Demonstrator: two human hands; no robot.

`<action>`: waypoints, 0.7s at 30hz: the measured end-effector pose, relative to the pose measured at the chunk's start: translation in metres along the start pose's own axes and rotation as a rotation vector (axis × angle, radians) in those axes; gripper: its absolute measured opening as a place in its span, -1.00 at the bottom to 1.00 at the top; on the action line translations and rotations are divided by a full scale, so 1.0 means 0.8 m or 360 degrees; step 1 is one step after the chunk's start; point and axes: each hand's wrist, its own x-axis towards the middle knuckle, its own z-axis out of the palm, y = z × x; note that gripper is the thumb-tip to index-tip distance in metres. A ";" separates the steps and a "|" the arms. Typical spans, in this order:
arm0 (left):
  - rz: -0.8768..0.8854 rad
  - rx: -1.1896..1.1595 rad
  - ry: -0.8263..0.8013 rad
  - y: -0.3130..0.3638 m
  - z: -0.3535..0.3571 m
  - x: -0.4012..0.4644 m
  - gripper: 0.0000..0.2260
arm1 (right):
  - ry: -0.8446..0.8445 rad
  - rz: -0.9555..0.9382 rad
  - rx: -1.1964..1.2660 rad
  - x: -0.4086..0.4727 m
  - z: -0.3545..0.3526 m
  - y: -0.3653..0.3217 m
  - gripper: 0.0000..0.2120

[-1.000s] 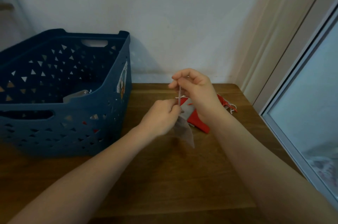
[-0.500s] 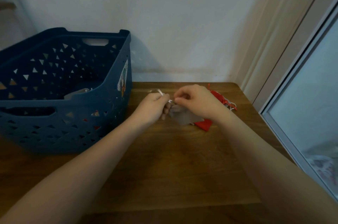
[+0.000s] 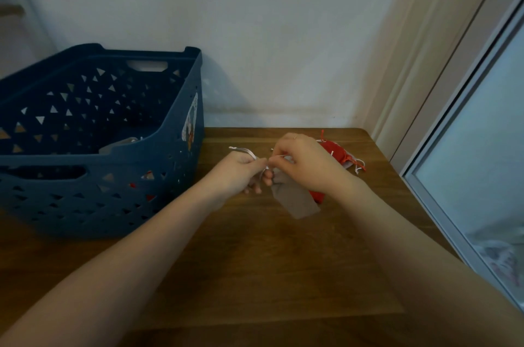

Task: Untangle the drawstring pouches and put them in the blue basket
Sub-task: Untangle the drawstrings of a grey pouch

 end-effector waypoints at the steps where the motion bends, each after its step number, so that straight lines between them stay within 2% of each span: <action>1: -0.0006 -0.0030 -0.0010 0.000 -0.001 0.000 -0.71 | 0.0036 -0.0039 0.0021 -0.001 0.000 -0.002 -0.86; 7: -0.0189 -0.0426 -0.0151 -0.005 -0.007 0.003 -0.82 | -0.0188 -0.0212 0.0054 -0.011 -0.002 -0.003 -0.86; 11: -0.0224 -0.0439 -0.0133 -0.006 -0.008 0.001 -0.83 | -0.0169 -0.0124 0.0444 -0.013 0.001 0.002 -0.59; 12: -0.0215 -0.0446 -0.0120 -0.007 -0.009 0.002 -0.83 | -0.0155 -0.0062 0.0507 -0.013 0.002 0.003 -0.62; 15: -0.0159 -0.0465 -0.0115 -0.008 -0.013 0.001 -0.84 | -0.0111 0.0045 0.0567 -0.014 0.007 0.003 -0.96; 17: -0.0132 -0.0449 -0.0096 -0.007 -0.014 0.000 -0.86 | -0.0088 0.0060 0.0570 -0.014 0.008 0.000 -0.81; 21: -0.0057 -0.0229 -0.0100 -0.003 -0.016 -0.004 -0.92 | -0.0124 0.0120 0.0490 -0.014 0.012 -0.003 -0.87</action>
